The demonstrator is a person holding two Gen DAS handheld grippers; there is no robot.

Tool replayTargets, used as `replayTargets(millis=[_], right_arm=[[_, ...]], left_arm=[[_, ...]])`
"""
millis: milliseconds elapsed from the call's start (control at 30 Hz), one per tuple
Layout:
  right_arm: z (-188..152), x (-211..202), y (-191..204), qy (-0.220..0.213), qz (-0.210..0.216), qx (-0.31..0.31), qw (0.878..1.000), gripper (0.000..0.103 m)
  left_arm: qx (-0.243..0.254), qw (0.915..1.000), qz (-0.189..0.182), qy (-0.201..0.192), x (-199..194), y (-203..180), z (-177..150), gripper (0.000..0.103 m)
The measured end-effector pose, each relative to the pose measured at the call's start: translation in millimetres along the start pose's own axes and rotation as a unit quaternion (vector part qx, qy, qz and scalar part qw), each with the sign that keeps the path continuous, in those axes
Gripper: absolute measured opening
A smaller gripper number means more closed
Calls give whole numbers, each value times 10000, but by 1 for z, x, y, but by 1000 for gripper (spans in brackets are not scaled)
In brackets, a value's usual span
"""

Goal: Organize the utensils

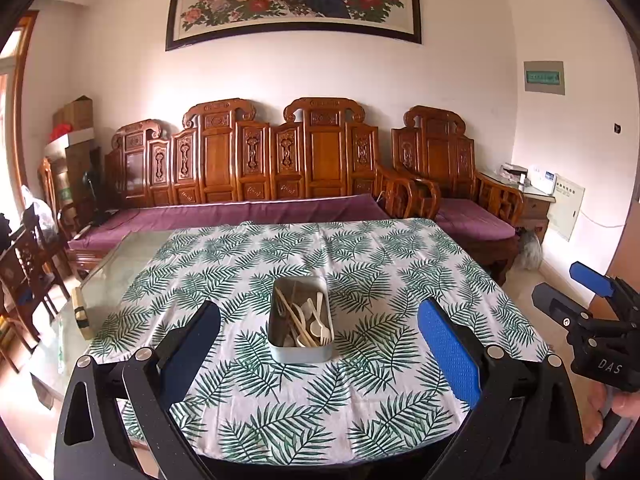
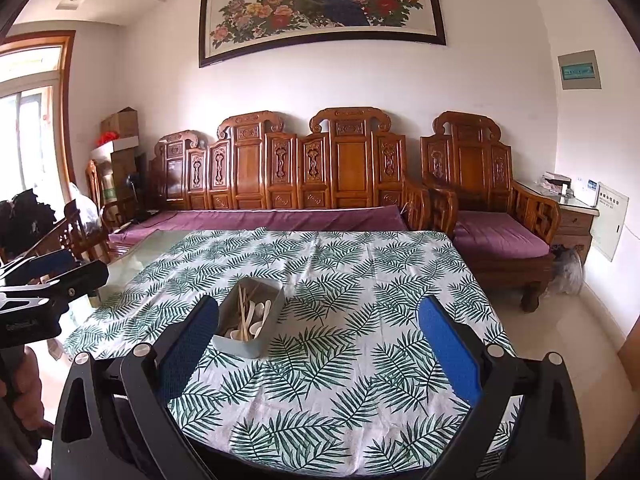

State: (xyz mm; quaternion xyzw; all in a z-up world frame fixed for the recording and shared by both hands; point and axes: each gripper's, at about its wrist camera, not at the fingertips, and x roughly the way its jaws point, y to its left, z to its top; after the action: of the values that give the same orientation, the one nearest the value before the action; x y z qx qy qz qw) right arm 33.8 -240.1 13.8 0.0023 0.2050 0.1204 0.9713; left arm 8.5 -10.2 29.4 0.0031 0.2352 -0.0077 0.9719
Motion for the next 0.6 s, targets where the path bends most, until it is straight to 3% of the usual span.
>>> replayTargets(millis=[600], right_arm=[[-2,4,0,43,7,17,10000,100]], left_arm=[[-23,10000,-25,-38,-2,-2,-3,95]])
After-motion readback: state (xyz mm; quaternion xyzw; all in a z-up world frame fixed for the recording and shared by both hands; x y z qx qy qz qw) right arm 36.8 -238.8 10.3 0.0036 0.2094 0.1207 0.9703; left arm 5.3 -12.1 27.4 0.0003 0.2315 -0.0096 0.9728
